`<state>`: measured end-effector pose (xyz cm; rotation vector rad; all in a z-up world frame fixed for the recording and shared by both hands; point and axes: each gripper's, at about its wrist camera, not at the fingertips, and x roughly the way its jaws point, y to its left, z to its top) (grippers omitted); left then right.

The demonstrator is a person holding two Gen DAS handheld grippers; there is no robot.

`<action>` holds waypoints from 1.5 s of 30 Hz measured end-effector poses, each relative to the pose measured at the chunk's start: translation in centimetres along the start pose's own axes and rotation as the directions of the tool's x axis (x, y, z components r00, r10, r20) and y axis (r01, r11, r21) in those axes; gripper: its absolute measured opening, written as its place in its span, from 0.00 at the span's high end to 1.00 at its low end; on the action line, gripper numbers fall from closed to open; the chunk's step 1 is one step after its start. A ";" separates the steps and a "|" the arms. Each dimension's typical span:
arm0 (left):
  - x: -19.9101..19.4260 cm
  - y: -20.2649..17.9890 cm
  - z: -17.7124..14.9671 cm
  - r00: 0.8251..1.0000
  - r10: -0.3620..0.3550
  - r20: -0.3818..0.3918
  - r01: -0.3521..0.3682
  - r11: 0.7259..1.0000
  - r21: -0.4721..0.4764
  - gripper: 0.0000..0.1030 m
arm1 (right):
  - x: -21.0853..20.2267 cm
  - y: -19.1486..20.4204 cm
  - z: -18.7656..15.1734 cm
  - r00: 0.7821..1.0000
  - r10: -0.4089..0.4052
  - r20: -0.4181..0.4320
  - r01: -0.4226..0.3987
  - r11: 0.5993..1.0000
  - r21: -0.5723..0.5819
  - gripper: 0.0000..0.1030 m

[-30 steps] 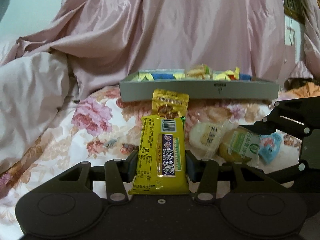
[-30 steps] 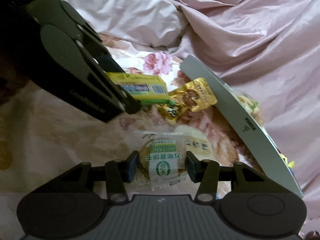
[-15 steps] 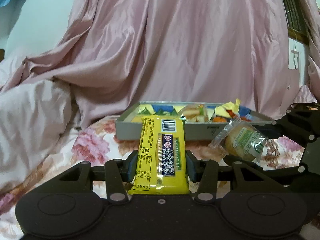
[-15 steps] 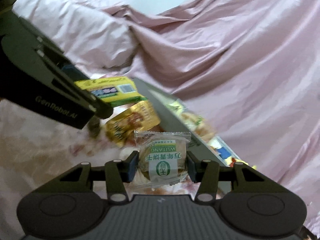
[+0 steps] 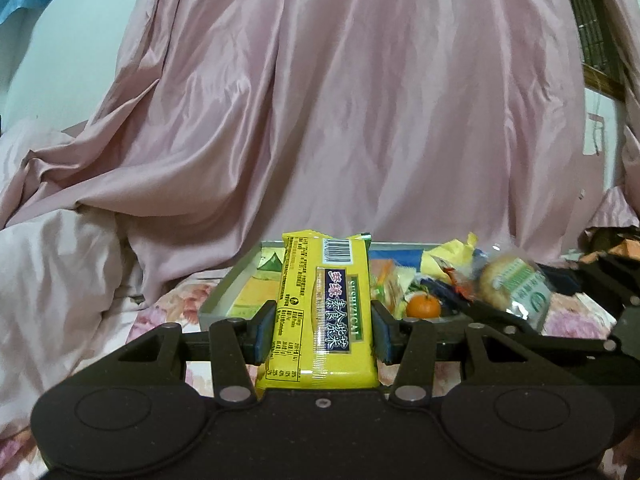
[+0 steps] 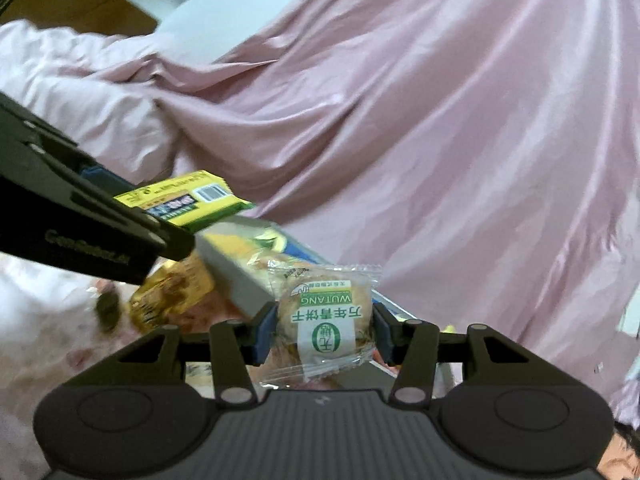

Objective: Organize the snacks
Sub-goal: 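Carry the yellow bar and pastry over the grey box with both tools, then lower both snacks into the box and open both tools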

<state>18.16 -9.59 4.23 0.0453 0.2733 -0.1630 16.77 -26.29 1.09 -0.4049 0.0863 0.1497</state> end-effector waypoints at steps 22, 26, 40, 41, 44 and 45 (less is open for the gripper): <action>11.4 -0.1 3.9 0.979 0.153 -0.132 -0.172 0.973 -0.151 0.51 | 6.1 -6.6 -1.8 0.998 -0.009 -0.061 0.028 0.946 0.322 0.47; 12.5 0.0 3.3 0.973 0.170 -0.156 -0.197 0.964 -0.181 0.51 | 6.6 -7.1 -2.2 0.997 0.003 -0.079 0.025 0.933 0.359 0.47; 13.4 0.1 2.5 0.965 0.184 -0.185 -0.222 0.953 -0.208 0.51 | 7.9 -7.7 -3.4 0.994 0.047 -0.102 0.002 0.902 0.433 0.46; 13.5 0.1 2.5 0.965 0.183 -0.188 -0.221 0.953 -0.208 0.51 | 7.9 -7.7 -3.4 0.994 0.048 -0.099 0.000 0.901 0.434 0.46; 13.5 0.1 2.3 0.964 0.181 -0.193 -0.219 0.955 -0.200 0.54 | 8.5 -7.6 -3.3 0.994 0.056 -0.099 -0.007 0.899 0.439 0.45; 13.6 0.0 2.2 0.965 0.177 -0.193 -0.214 0.957 -0.194 0.55 | 8.6 -7.6 -3.3 0.993 0.060 -0.098 -0.010 0.896 0.444 0.45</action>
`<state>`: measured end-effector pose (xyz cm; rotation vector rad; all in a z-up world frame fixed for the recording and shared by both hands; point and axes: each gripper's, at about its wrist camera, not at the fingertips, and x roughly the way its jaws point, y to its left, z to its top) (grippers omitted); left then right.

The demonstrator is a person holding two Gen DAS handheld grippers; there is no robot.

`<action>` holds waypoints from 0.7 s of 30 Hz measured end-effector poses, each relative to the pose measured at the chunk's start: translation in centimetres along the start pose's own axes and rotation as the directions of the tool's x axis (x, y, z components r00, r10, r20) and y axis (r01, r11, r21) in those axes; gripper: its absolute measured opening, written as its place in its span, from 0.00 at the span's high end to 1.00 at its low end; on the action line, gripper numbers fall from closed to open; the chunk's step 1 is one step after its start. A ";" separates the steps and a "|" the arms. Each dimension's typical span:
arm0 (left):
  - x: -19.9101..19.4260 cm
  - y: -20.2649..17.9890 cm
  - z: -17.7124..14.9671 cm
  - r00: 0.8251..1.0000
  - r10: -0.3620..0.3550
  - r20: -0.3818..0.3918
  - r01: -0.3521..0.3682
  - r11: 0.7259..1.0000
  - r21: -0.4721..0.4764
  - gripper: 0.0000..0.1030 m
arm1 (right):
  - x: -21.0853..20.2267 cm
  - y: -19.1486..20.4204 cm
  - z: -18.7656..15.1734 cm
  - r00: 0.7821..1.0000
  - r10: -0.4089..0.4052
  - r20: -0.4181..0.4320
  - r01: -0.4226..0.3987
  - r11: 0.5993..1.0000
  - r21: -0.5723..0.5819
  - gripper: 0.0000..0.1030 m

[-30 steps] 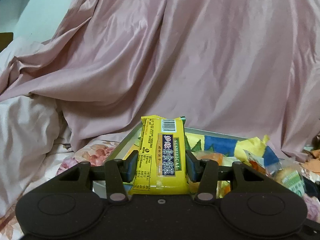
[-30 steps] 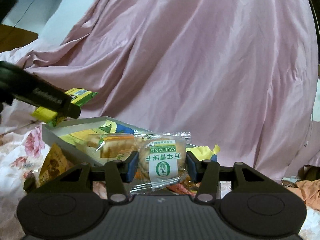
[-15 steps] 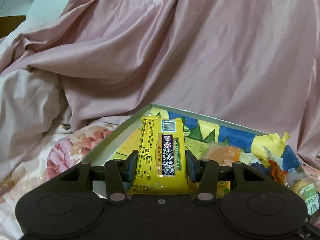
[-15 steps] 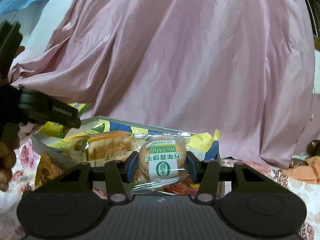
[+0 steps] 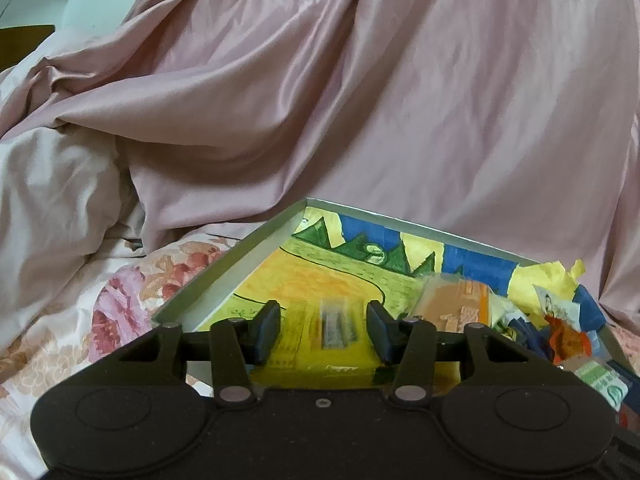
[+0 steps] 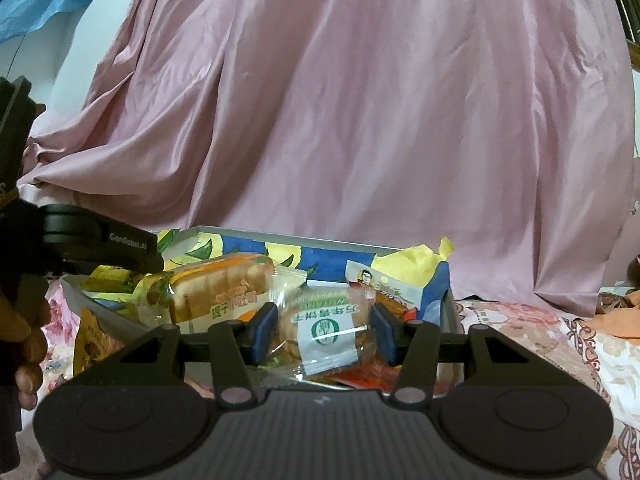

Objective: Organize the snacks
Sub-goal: 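Lower both snacks into the box and open both tools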

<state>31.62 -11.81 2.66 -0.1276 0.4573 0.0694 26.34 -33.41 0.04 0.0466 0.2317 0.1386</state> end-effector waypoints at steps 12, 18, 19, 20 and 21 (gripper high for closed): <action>-1.2 -0.3 -0.1 1.000 0.000 0.021 0.000 1.000 0.023 0.22 | 1.1 -0.4 -0.1 1.000 0.019 -0.008 -0.018 0.999 0.041 0.33; -3.2 0.3 0.3 0.998 0.006 0.055 -0.007 1.000 0.019 0.02 | 0.4 -0.4 0.3 1.000 0.016 0.026 -0.017 0.999 0.040 0.16; -3.6 0.4 0.3 0.998 0.009 0.064 -0.011 1.000 0.022 0.01 | 0.1 -0.3 0.4 0.999 0.018 0.033 -0.019 0.999 0.036 0.14; -4.0 0.5 0.3 0.997 0.009 0.072 -0.010 1.000 0.023 0.01 | 0.0 -0.2 0.5 0.999 0.018 0.040 -0.019 0.999 0.033 0.11; -4.4 0.5 0.2 0.997 0.004 0.077 -0.006 1.000 0.023 0.01 | -0.2 -0.1 0.5 0.999 0.018 0.046 -0.019 0.999 0.029 0.09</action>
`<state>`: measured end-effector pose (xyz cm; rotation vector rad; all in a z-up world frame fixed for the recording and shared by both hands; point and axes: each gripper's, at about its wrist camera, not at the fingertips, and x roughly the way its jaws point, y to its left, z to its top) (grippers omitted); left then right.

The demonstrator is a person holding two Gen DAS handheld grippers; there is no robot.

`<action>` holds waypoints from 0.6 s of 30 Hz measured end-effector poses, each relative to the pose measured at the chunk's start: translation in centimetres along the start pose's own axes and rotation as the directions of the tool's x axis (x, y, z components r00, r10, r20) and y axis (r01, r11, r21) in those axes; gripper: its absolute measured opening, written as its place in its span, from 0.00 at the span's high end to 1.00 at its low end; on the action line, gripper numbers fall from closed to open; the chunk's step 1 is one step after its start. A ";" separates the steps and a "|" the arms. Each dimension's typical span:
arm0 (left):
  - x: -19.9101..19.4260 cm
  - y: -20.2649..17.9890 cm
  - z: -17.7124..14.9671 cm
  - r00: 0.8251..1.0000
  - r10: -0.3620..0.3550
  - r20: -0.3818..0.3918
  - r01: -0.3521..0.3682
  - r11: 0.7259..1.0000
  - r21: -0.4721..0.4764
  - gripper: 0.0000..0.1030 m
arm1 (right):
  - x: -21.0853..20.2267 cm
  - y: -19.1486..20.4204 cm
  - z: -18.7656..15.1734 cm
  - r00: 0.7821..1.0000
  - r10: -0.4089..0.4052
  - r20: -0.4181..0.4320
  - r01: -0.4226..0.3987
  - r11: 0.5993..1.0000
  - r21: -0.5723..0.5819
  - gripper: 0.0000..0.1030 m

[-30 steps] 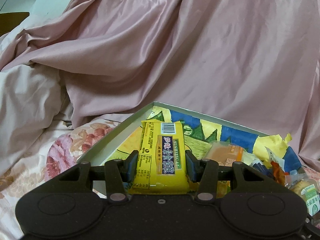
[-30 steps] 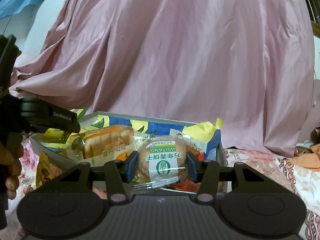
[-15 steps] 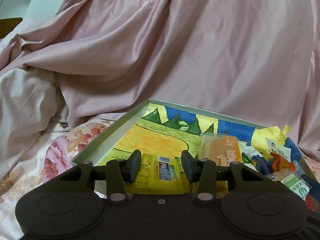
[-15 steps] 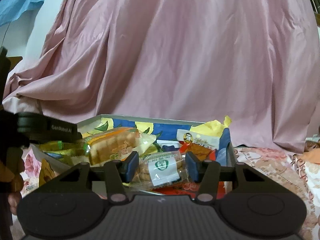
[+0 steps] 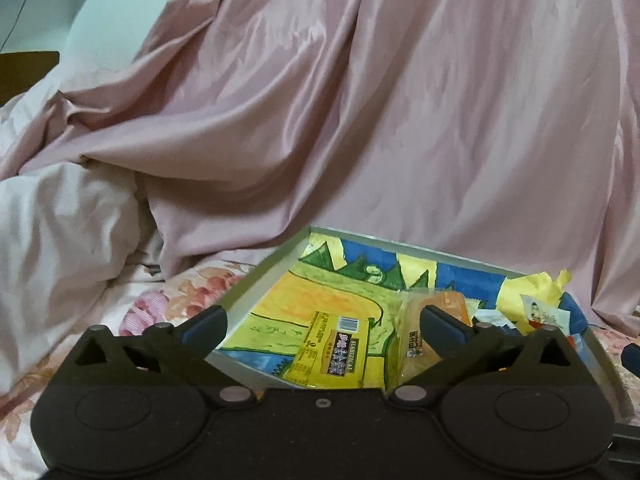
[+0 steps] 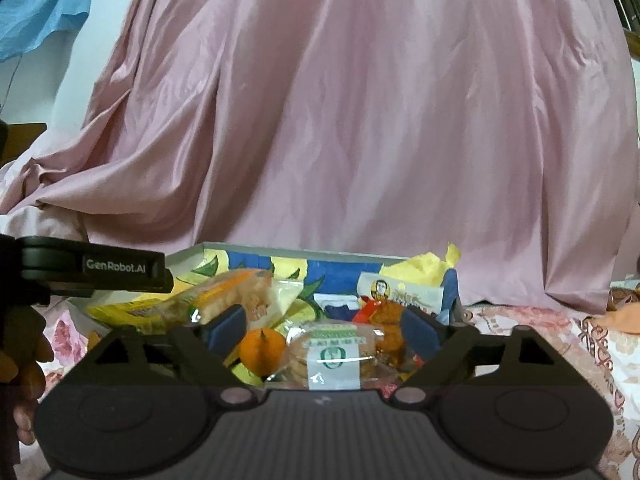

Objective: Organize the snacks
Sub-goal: 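Lower both snacks into the box and open both tools, then withdraw both open tools from the box toward the remaining snacks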

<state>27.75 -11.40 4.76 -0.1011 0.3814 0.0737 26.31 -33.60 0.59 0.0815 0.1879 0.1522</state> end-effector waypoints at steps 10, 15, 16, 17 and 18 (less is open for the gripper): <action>-4.3 1.5 -0.5 1.000 -0.026 0.011 0.026 0.999 -0.029 0.01 | -3.3 0.8 0.7 0.998 -0.012 0.062 0.013 1.000 -0.006 0.00; -6.7 2.7 -1.5 0.999 -0.040 0.003 0.040 0.999 -0.021 0.01 | -5.9 1.1 0.6 0.997 -0.018 0.077 0.018 1.000 -0.003 0.00; -7.2 3.0 -1.7 0.999 -0.042 0.000 0.042 0.999 -0.020 0.01 | -6.5 1.2 0.5 0.997 -0.014 0.077 0.014 1.000 -0.001 0.00; -7.7 3.4 -2.0 0.999 -0.045 -0.005 0.045 0.999 -0.018 0.01 | -6.9 1.3 0.5 0.997 -0.010 0.075 0.010 1.000 -0.001 0.00; -8.1 3.6 -2.3 0.999 -0.048 -0.009 0.048 0.999 -0.017 0.01 | -7.3 1.5 0.5 0.997 -0.008 0.074 0.008 1.000 -0.003 0.00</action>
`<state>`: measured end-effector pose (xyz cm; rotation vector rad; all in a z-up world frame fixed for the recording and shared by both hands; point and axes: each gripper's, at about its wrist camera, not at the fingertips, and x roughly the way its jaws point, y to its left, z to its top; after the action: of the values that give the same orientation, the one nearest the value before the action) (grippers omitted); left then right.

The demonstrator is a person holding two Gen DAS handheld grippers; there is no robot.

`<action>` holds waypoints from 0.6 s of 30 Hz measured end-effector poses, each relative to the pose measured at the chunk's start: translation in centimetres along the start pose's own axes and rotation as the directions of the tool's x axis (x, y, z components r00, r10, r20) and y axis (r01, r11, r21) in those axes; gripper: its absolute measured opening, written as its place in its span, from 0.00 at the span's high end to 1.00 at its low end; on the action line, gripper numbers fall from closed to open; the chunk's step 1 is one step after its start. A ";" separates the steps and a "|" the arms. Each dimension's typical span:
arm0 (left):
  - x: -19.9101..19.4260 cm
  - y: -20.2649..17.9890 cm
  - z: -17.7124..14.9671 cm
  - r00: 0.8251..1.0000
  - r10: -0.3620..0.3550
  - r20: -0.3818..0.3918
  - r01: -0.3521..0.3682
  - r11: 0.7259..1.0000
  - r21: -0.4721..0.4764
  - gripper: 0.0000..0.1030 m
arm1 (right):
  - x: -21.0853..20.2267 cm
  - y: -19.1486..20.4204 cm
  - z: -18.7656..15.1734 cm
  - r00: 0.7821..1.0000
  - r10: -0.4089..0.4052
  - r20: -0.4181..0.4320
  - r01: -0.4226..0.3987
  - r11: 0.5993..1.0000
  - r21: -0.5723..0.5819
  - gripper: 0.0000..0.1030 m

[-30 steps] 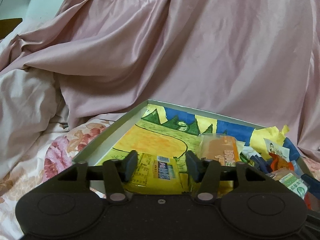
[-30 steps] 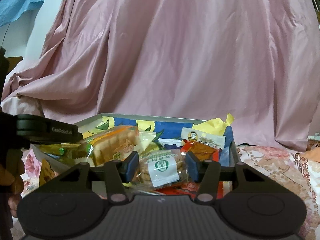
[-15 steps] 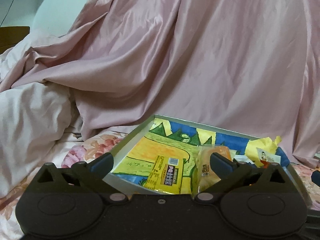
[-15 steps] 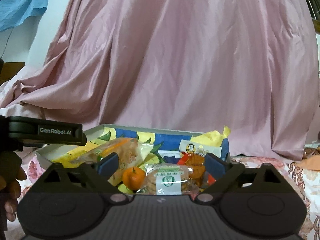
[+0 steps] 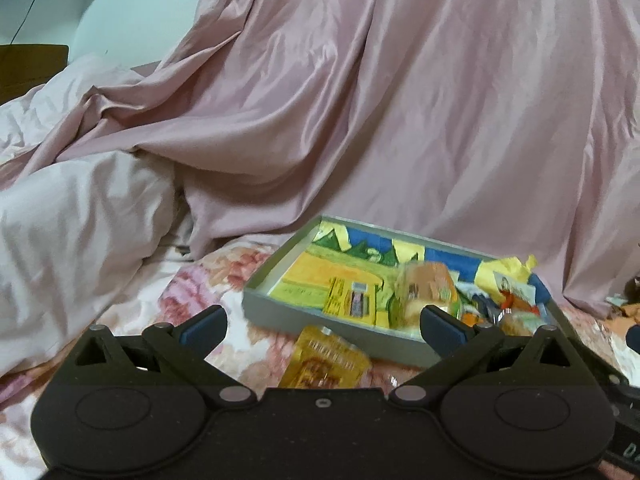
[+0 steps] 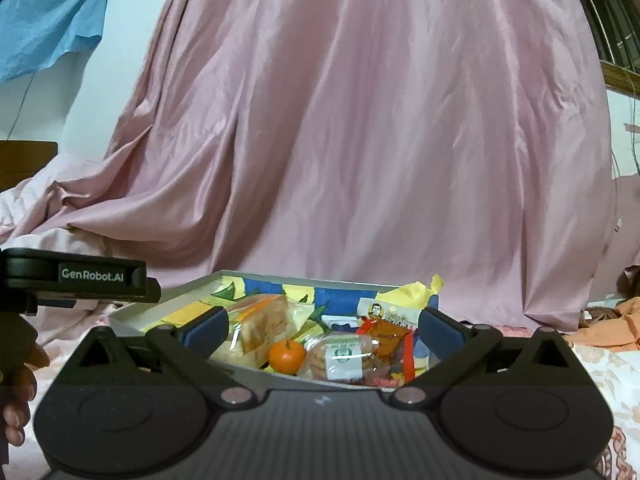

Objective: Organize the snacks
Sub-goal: 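Withdraw both open tools from the box toward the remaining snacks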

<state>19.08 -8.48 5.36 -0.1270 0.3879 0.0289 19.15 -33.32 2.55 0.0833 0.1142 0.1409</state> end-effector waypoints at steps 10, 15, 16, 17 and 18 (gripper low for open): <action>-4.0 3.2 -3.4 0.999 -0.035 -0.032 0.036 0.999 0.023 0.01 | -3.4 1.6 -1.0 0.998 -0.006 -0.067 0.006 1.000 -0.007 0.00; -5.5 4.9 -5.3 0.998 -0.048 -0.039 0.049 0.998 0.036 0.01 | -5.0 1.8 -1.8 0.990 0.001 -0.138 0.004 0.999 0.037 0.00; -5.6 5.2 -5.6 0.998 -0.049 -0.043 0.050 0.998 0.038 0.01 | -5.2 1.7 -1.9 0.988 0.004 -0.152 0.004 0.999 0.048 0.00; -5.8 5.6 -5.9 0.998 -0.049 -0.048 0.051 0.998 0.039 0.01 | -5.5 1.8 -2.1 0.986 0.006 -0.169 0.004 0.998 0.058 0.00; -5.9 5.8 -6.2 0.997 -0.049 -0.052 0.051 0.998 0.040 0.01 | -5.6 1.8 -2.3 0.983 0.008 -0.184 0.004 0.998 0.065 0.00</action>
<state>10.97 -3.53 1.19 -0.0973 0.4361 -0.0321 13.09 -32.20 1.05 0.1355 0.3039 0.1467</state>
